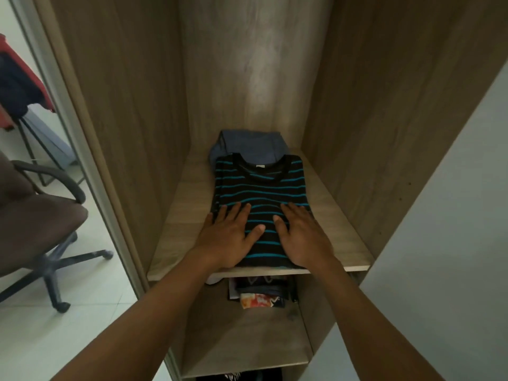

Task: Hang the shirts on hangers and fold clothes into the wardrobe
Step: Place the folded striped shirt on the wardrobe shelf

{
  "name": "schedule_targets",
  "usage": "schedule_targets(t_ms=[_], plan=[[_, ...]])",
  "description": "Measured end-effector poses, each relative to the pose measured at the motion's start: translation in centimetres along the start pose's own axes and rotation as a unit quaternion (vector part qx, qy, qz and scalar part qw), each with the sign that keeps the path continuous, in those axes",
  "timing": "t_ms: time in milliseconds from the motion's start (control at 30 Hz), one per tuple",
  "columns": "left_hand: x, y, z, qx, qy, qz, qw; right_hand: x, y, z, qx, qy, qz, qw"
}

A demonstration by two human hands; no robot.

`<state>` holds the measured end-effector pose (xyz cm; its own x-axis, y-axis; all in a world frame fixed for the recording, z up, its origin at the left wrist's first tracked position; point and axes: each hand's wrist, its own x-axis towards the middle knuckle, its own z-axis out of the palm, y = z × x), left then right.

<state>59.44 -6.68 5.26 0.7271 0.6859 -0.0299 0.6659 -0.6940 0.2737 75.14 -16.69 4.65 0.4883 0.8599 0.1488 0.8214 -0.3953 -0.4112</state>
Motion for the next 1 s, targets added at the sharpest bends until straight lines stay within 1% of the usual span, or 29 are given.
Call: schedule_targets(t_ms=[100,200,300,367,500,567,633,667,767,900,1000], plan=[[-1.0,0.3,0.4,0.030,0.070,0.011,0.997,-1.7,-0.4,-0.4,-0.033,0.040,-0.009,0.999],[-2.1,0.1,1.8,0.009,0.102,0.000,0.995,-2.9,0.0,0.4,-0.019,0.035,-0.023,0.999],[-2.0,0.0,2.8,0.020,0.143,-0.015,0.989,-2.6,0.8,1.0,-0.023,0.042,-0.041,0.998],[-1.8,0.0,3.1,0.023,0.139,-0.017,0.990,-2.5,1.0,1.2,-0.029,0.046,-0.039,0.998],[-1.5,0.0,3.0,0.020,0.118,-0.021,0.993,-2.6,0.7,1.2,-0.037,0.030,-0.029,0.998],[-2.1,0.5,2.2,0.009,0.095,-0.028,0.995,-3.1,0.0,-0.1,-0.033,-0.007,-0.027,0.999],[-3.5,1.3,0.9,0.004,0.102,-0.031,0.994,-4.1,-0.6,-2.0,-0.004,-0.030,-0.032,0.999],[-4.5,1.9,0.1,0.002,0.118,-0.027,0.993,-4.9,-0.9,-3.1,0.017,-0.023,-0.039,0.999],[-8.3,3.8,-2.4,-0.013,0.175,-0.009,0.984,-8.0,-1.2,-6.9,0.064,0.039,-0.065,0.995],[-14.9,7.3,-5.1,-0.031,0.218,0.010,0.975,-13.4,-1.7,-11.9,0.043,0.090,-0.096,0.990],[-20.7,11.9,-6.0,-0.022,0.263,0.022,0.964,-19.4,-2.8,-17.0,0.025,0.122,-0.108,0.986]])
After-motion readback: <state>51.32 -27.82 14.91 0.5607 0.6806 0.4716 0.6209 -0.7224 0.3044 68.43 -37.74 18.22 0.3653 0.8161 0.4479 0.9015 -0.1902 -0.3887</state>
